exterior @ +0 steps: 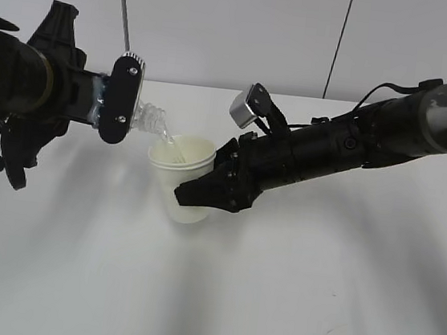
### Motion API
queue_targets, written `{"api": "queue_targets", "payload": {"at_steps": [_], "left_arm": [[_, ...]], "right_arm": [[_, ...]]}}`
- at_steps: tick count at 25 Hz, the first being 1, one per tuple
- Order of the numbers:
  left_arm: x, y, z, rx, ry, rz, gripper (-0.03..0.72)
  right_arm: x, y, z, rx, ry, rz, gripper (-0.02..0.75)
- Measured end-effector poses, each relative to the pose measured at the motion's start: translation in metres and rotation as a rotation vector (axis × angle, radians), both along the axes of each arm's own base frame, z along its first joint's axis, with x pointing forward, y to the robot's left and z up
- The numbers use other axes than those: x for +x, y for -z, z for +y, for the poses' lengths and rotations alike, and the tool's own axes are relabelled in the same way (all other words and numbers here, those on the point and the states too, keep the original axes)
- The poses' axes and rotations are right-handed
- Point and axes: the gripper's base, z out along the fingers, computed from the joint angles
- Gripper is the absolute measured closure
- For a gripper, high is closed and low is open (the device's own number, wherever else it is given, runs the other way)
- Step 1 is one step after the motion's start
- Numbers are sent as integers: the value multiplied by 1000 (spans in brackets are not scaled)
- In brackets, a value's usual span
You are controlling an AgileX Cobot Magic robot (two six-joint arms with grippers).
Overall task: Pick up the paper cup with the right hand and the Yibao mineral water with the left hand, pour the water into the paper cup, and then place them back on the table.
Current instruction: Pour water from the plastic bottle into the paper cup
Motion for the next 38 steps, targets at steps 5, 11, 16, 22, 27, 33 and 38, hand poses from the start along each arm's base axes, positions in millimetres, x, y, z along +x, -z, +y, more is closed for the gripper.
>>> {"api": "queue_targets", "payload": {"at_steps": [5,11,16,22,27,33,38], "left_arm": [[0,0,0,-30,-20,-4,347],[0,0,0,-47,-31,-7,349],[0,0,0,-68,-44,-9,349],[0,0,0,-123,-79,-15,349],[0,1,0,-233,-149,-29,349],[0,1,0,-393,-252,-46,349],[-2,3,0,-510,-340,-38,349]], "right_arm": [[0,0,0,-1,0,1,239],[0,0,0,-1,0,1,239],[0,0,0,-1,0,1,239],[1,-1,0,10,10,4,239],[1,-1,0,14,14,5,240],[3,-3,1,41,40,13,240],[3,-4,1,49,50,15,240]]}}
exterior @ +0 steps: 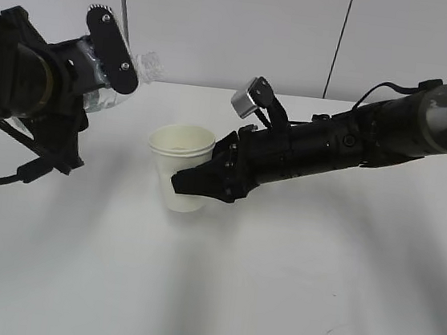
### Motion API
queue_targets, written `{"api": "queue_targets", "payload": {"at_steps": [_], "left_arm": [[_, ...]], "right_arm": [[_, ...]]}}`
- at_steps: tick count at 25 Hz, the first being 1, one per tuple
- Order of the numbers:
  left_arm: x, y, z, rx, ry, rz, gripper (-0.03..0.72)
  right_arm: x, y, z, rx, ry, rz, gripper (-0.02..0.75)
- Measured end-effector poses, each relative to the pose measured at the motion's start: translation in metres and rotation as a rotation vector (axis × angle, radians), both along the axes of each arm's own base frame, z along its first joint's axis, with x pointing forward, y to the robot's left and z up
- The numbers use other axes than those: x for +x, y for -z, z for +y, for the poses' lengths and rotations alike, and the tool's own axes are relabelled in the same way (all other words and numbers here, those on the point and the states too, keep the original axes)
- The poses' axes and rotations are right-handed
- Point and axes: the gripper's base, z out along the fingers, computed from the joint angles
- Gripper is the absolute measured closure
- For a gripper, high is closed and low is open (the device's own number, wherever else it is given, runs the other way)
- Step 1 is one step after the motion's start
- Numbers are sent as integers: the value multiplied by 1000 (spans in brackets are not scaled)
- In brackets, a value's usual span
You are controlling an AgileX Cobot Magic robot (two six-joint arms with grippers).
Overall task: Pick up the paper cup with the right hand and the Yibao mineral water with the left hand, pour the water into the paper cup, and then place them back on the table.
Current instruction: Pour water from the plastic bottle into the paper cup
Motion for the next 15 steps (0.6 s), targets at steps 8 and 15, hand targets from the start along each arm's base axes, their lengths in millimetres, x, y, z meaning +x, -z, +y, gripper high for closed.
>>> {"api": "queue_targets", "payload": {"at_steps": [8,15], "left_arm": [[-2,4,-2,-202,-112,24,349],[-1,4,-8,-354,-131,25,349]], "right_arm": [[3,-1,0,7,42,1,240],[14,2,-5,-30,170,-13,241]]}}
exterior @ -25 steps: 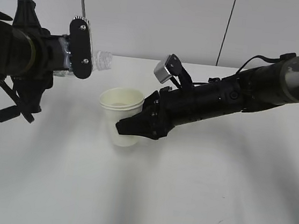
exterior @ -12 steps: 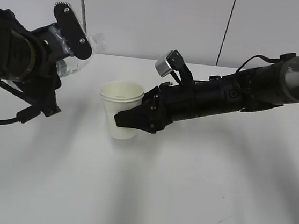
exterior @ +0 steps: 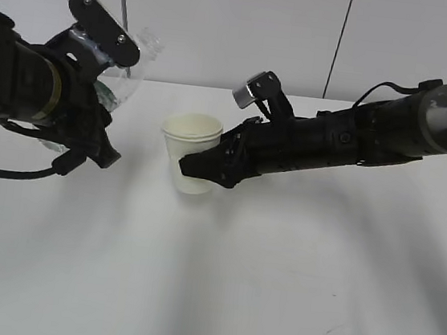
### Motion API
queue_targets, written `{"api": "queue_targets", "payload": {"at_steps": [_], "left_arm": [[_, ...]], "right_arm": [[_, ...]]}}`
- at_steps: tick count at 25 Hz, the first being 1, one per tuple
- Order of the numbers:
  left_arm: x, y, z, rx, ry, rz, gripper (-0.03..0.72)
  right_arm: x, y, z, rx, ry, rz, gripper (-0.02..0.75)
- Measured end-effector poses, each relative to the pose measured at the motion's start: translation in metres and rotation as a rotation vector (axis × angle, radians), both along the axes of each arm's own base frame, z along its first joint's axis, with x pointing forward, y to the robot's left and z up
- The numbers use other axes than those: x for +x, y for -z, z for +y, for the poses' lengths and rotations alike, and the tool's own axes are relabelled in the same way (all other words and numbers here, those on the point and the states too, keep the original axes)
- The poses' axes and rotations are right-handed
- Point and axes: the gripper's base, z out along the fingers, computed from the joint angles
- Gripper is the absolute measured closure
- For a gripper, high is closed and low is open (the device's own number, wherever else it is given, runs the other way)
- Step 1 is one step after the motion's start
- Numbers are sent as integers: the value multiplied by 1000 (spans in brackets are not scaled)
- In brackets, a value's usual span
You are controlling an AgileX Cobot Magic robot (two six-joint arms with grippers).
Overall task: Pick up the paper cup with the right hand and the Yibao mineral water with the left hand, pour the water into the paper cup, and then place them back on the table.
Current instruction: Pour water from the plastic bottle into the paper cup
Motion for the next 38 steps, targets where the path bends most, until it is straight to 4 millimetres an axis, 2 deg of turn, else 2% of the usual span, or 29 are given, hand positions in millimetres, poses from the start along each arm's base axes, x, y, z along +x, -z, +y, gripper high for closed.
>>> {"api": "queue_targets", "payload": {"at_steps": [6,18,32,38], "left_arm": [[7,0,8,-98,-45,-2,349],[24,-2,30,-299,-67,-8,349],[36,-3,43,-459,41,-11,349],[44,9,51,-516,65,18,349]], "right_arm": [[7,-2,-4,24,69,-17,241],[28,-7,-30,45,258,-90,241],[44,-2,-52,-48,509,-100,241],[49,-3,-66,-19,579,-85,241]]}}
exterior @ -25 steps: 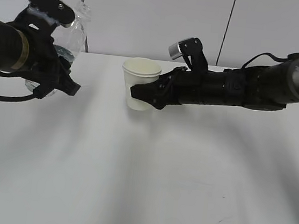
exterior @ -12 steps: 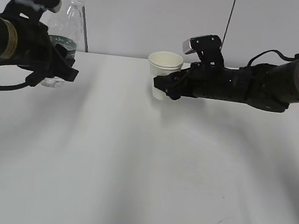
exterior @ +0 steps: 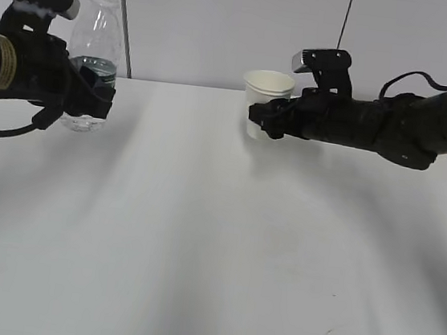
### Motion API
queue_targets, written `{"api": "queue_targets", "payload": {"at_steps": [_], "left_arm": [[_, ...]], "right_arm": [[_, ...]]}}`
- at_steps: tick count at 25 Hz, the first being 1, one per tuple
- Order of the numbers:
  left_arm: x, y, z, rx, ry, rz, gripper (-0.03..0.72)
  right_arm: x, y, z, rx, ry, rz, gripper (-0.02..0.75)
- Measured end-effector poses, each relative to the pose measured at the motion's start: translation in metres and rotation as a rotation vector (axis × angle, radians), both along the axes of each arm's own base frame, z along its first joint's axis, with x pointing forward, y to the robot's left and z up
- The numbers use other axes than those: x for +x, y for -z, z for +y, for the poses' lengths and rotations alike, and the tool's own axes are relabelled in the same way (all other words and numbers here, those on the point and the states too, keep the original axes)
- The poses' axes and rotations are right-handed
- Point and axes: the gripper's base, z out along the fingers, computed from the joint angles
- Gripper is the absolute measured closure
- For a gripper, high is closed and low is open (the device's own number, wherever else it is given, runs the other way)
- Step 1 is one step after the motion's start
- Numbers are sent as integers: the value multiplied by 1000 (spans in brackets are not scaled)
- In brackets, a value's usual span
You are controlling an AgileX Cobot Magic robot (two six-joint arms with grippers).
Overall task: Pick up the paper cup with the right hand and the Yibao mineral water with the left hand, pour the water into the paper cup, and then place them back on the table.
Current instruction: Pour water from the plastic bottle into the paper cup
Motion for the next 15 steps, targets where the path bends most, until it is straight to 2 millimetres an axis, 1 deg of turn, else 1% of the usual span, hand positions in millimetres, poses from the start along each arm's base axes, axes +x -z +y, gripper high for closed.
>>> {"api": "queue_targets", "payload": {"at_steps": [6,10,15], "left_arm": [[9,12,10,-82,54,16,349],[14,24,16,-109,84,25,349],[21,31,19,-162,99,-11,349]], "right_arm": [[4,-1,-13,18,54,0,241],[5,-1,-15,9,66,-10,241],[6,-1,-17,4,77,-17,241]]}}
